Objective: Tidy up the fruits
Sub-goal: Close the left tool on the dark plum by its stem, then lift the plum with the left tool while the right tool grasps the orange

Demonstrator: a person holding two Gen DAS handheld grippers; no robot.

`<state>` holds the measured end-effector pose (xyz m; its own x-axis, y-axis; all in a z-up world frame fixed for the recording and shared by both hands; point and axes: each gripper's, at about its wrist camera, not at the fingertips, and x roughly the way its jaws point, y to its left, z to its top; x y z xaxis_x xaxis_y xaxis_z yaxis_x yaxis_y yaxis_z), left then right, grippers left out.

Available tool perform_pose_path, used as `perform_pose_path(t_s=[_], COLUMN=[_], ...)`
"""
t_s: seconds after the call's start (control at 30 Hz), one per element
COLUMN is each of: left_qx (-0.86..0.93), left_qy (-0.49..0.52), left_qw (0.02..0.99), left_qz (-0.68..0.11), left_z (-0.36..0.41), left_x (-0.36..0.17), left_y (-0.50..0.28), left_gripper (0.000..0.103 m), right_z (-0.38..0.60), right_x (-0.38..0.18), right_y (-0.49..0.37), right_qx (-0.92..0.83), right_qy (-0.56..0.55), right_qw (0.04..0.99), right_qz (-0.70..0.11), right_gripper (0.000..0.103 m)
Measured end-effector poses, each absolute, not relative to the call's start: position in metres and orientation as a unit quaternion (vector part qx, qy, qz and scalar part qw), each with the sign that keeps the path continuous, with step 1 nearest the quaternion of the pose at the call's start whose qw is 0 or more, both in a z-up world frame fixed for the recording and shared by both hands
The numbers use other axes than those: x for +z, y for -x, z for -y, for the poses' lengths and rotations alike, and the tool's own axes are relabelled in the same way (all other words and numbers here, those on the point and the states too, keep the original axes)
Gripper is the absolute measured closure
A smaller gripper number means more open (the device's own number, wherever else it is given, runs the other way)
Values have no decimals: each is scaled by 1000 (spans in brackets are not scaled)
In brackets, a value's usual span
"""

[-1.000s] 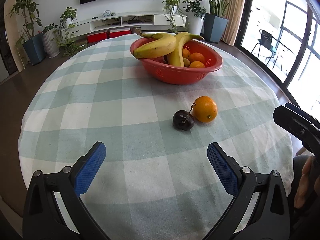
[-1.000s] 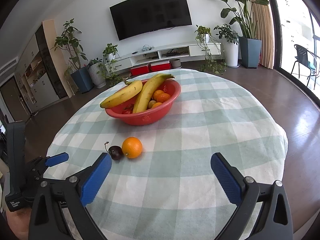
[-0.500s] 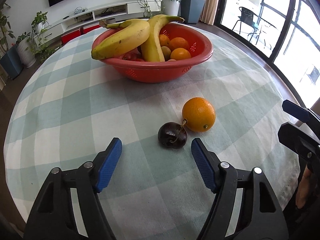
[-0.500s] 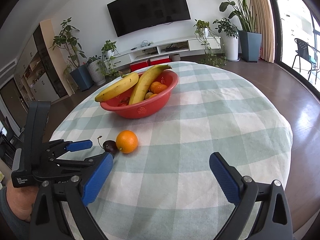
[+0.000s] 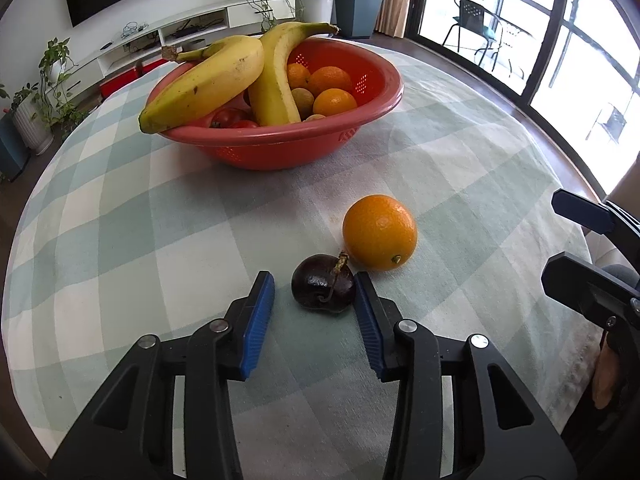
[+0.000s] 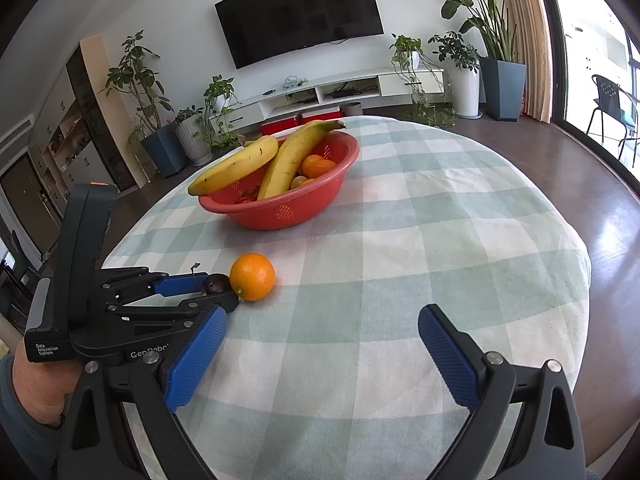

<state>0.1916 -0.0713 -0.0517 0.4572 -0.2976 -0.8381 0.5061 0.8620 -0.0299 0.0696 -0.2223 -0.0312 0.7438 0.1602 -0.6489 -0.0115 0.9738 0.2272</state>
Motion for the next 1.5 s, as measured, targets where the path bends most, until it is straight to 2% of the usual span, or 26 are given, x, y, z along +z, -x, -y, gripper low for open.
perform_pose_path(t_s=[0.27, 0.67, 1.07, 1.13, 1.3, 1.5], left_qx=[-252, -252, -237, -233, -231, -230], left_qy=[-110, -79, -29, -24, -12, -3], left_qw=[844, 852, 866, 868, 871, 873], left_qz=[-460, -451, -439, -439, -434, -431], left_z=[70, 55, 16, 11, 3, -2], left_x=[-52, -48, -36, -37, -36, -36], left_y=[-186, -180, -133, -126, -117, -114], left_gripper=[75, 75, 75, 75, 75, 75], right_z=[221, 219, 186, 180, 164, 151], right_x=[-34, -37, -36, -37, -43, -55], right_y=[-69, -70, -105, -115, -137, -154], right_qx=[46, 46, 85, 90, 91, 93], right_qy=[-103, -96, -59, -58, -39, -11], right_qw=[927, 926, 912, 908, 904, 892], right_qz=[-358, -362, -397, -405, -417, -443], right_gripper=[4, 5, 8, 12, 14, 28])
